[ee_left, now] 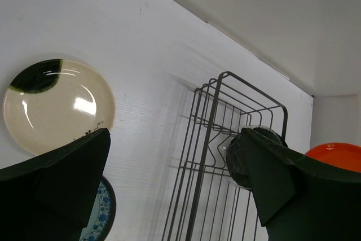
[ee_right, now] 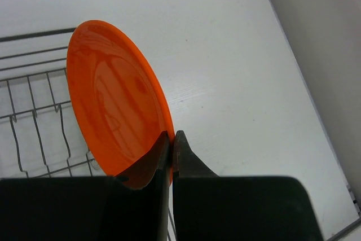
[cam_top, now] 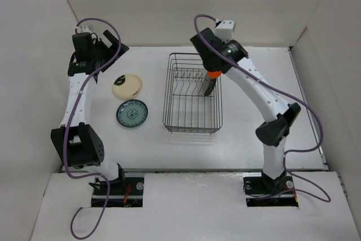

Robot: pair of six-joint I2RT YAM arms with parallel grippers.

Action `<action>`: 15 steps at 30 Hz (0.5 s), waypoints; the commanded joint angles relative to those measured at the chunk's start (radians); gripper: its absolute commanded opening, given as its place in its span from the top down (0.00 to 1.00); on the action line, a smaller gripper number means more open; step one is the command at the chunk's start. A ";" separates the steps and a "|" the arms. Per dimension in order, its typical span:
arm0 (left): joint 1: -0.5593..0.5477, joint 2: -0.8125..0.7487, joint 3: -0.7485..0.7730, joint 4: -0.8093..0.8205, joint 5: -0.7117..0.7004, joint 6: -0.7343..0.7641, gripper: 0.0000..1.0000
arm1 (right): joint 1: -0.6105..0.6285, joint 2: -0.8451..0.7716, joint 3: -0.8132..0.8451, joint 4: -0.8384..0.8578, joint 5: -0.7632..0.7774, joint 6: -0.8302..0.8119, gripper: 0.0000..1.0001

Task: Load the plates into the dish rack

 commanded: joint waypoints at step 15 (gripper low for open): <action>0.001 -0.040 0.013 0.007 -0.005 0.015 0.00 | 0.048 0.220 0.214 -0.045 0.077 -0.047 1.00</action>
